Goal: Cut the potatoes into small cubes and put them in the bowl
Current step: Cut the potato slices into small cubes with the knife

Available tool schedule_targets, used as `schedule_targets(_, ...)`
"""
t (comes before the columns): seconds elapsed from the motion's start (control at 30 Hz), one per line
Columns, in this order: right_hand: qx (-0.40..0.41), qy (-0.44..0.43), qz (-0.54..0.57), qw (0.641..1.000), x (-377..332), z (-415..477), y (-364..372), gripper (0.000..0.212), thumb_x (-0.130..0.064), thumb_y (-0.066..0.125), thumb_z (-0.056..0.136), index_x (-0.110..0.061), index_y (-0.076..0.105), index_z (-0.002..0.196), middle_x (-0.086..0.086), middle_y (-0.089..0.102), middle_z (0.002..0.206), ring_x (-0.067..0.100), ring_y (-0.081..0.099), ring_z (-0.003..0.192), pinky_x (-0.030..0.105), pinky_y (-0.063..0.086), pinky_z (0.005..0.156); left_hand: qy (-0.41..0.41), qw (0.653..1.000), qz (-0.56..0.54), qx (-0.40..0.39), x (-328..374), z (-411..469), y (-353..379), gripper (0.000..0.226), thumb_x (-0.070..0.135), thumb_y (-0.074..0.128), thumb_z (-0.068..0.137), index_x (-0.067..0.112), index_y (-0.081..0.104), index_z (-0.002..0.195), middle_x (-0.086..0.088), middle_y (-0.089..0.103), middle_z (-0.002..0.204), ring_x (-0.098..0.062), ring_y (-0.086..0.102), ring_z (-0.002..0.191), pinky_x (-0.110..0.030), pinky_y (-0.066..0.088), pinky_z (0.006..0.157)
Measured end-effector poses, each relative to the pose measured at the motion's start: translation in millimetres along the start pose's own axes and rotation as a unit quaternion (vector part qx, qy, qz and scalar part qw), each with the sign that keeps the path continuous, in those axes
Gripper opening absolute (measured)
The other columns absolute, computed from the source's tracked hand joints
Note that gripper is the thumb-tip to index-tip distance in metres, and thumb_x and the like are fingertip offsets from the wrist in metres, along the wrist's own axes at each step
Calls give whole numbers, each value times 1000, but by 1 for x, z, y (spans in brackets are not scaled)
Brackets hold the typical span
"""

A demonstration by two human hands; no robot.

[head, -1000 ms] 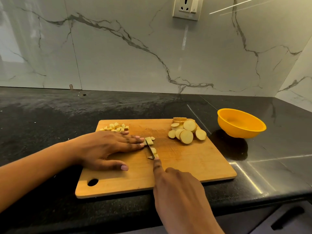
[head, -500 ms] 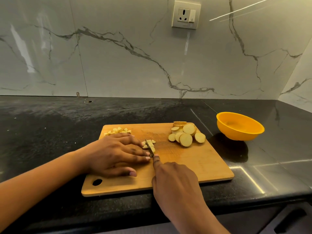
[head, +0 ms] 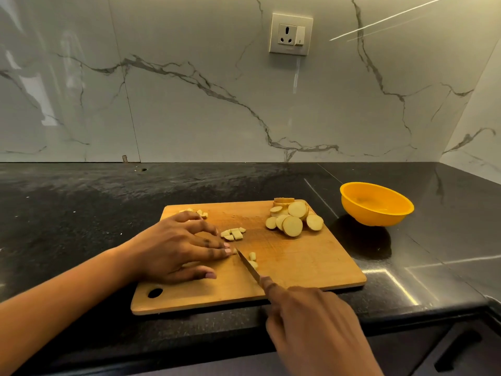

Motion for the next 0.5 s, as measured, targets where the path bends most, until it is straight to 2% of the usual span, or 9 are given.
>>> schedule_targets(0.13, 79, -23, -16, 996, 8, -2, -22, 54, -39, 34, 99, -39, 14, 149, -10, 39, 94, 11, 42, 82, 21, 31, 60, -48, 996, 2, 72, -10, -2, -14, 36, 45, 39, 98, 30, 65, 117, 14, 67, 114, -11, 61, 107, -32, 38, 95)
schedule_targets(0.2, 106, -37, -43, 993, 12, 5, -26, 53, -37, 34, 99, -40, 14, 149, -10, 39, 96, 10, 44, 82, 20, 32, 61, -77, 991, -5, 114, -16, -2, -22, 36, 44, 41, 97, 28, 63, 120, 12, 65, 118, -12, 60, 109, -32, 40, 93)
schedule_targets(0.27, 113, -51, -58, 991, 17, 16, -25, 53, -34, 35, 100, -40, 16, 149, -7, 45, 105, 12, 49, 89, 23, 37, 67, -90, 988, -23, 123, -16, 0, -24, 40, 46, 40, 97, 29, 51, 132, 11, 57, 131, -12, 52, 121, -32, 38, 97)
schedule_targets(0.33, 111, -65, -85, 988, 18, 25, -23, 53, -32, 36, 100, -39, 16, 149, -4, 47, 115, 14, 50, 96, 26, 39, 73, -84, 992, -45, 85, -8, 9, -17, 49, 52, 35, 97, 34, 34, 143, 13, 40, 146, -9, 35, 135, -29, 29, 107)
schedule_targets(0.4, 117, -79, -110, 984, 18, 29, -21, 55, -31, 41, 100, -38, 17, 148, -1, 47, 116, 16, 50, 96, 28, 41, 73, -77, 993, -82, 27, 4, 19, -3, 57, 60, 28, 96, 40, 18, 148, 16, 20, 155, -6, 15, 143, -29, 14, 117)
schedule_targets(0.43, 135, -97, -121, 979, 16, 30, -22, 57, -31, 51, 96, -39, 24, 146, 1, 50, 111, 16, 51, 91, 28, 42, 69, -77, 992, -100, -4, 8, 24, 4, 58, 63, 23, 95, 42, 13, 149, 19, 10, 157, -5, 6, 145, -29, 4, 118)
schedule_targets(0.47, 150, -111, -135, 973, 16, 30, -21, 61, -31, 67, 86, -40, 39, 140, 1, 55, 100, 15, 53, 81, 27, 42, 60, -77, 990, -111, -32, 10, 28, 12, 59, 66, 17, 94, 44, 9, 148, 23, 2, 156, -2, -2, 144, -30, -6, 116)
schedule_targets(0.5, 162, -112, -150, 969, 18, 29, -17, 65, -32, 83, 68, -38, 56, 127, 0, 58, 85, 12, 54, 67, 24, 39, 48, -78, 989, -117, -55, 10, 31, 18, 59, 68, 12, 92, 46, 9, 147, 26, -3, 155, 1, -9, 143, -25, -12, 113)
Point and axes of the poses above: each hand's wrist, its own z-axis towards the middle knuckle, its own y-axis out of the palm, x = y × z, the point moved 9 cm from there along z, towards the middle knuckle
